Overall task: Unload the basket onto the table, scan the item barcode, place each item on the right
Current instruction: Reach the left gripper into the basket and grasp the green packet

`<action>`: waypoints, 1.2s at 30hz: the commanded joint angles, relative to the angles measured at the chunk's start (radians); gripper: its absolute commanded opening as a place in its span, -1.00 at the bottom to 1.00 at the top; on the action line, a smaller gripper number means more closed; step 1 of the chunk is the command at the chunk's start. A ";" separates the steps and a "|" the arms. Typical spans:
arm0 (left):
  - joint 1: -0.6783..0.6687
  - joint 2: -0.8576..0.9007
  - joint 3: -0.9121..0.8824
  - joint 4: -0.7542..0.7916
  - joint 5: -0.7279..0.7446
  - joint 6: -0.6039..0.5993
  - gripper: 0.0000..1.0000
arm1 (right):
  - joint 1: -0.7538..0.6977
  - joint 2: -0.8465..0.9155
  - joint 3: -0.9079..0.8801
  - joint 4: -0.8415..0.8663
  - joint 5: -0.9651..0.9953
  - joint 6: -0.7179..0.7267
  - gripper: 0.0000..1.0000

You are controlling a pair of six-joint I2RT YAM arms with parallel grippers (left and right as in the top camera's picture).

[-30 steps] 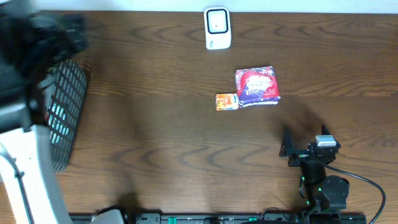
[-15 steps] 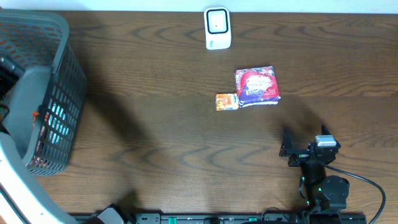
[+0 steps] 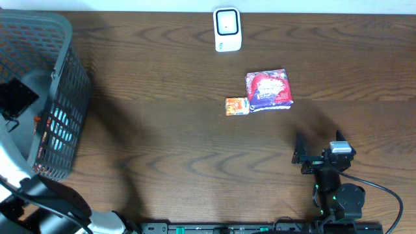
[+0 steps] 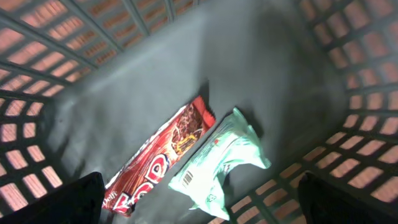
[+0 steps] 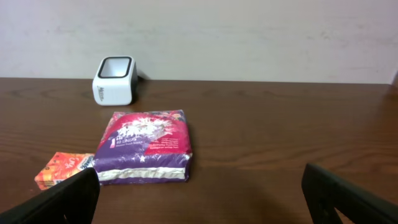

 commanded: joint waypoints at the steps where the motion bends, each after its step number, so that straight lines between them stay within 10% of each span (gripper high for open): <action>1: 0.003 0.051 -0.003 -0.007 0.079 0.068 0.98 | 0.005 -0.006 -0.001 -0.004 0.004 -0.011 0.99; 20: -0.019 0.251 -0.014 -0.023 0.216 0.273 0.97 | 0.005 -0.006 -0.001 -0.004 0.004 -0.011 0.99; 36: -0.035 0.376 -0.024 -0.014 0.141 0.275 0.44 | 0.005 -0.006 -0.001 -0.004 0.004 -0.011 0.99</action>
